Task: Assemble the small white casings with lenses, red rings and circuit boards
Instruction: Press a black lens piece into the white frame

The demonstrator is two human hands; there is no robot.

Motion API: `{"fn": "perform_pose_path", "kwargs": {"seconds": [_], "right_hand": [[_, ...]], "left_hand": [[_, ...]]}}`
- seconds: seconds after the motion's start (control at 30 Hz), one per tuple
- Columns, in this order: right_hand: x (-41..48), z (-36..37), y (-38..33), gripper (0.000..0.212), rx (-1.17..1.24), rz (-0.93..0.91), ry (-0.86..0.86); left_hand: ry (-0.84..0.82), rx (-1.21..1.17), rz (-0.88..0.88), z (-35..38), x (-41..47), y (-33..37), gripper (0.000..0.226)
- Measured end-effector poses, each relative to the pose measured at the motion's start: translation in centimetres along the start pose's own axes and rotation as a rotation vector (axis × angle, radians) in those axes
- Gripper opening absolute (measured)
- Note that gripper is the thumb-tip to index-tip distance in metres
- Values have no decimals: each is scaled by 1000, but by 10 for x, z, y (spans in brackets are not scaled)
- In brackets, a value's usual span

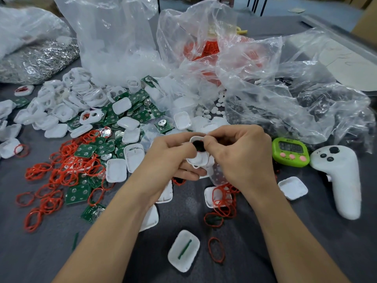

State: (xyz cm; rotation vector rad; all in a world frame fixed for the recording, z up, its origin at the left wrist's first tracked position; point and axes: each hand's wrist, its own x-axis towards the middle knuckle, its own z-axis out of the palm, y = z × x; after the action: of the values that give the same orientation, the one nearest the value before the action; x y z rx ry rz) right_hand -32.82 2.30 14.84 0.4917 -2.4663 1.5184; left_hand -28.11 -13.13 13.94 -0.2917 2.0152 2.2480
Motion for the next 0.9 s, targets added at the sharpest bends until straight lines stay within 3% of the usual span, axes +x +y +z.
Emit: {"fn": "perform_pose_path", "kwargs": {"seconds": [0.13,0.6,0.77,0.9], "right_hand": [[0,0,1,12,-14,-13,14],[0,-1,1,11,-17,-23,-10],[1,-2,1,13,-7,-15,-4],[1,-2,0,16,-3,-10,-13]], "left_hand": [[-21,133,80,1,-1,-2,44],[-24,101,59,-2,2,-7,43],[-39,-1,-2,-2,2,-4,24],[-46,-104,-87,-3,2,-1,31]]}}
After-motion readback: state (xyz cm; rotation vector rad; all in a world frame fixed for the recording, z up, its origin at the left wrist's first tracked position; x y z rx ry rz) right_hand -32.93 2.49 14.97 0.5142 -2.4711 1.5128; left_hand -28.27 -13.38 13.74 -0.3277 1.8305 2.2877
